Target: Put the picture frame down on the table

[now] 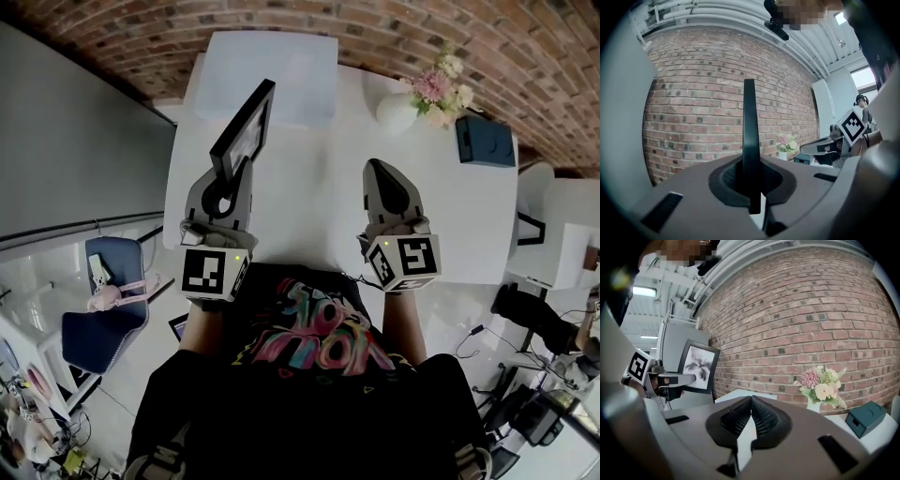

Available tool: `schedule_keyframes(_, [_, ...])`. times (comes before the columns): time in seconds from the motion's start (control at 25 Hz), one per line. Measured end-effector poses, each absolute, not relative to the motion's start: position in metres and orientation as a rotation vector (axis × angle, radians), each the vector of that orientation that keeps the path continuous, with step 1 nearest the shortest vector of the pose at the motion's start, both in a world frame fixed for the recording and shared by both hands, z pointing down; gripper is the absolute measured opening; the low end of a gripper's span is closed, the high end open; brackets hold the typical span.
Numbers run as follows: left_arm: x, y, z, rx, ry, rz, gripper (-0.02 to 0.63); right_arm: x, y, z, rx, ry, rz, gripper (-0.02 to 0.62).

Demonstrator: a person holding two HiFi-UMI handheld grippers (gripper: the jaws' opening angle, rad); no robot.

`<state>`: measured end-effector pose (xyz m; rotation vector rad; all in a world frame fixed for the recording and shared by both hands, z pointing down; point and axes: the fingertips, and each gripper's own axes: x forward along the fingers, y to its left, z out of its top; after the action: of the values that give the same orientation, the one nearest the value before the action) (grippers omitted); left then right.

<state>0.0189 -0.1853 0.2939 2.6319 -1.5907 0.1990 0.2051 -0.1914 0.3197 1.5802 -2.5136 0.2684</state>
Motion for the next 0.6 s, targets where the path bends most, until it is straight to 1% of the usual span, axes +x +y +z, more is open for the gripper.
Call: schedule_keyframes(0.6, [-0.015,-0.186,0.307,2.594,-1.553,0.152,0.029,0.158,-0.2,0.331,1.508,-2.541,0.293,0.018])
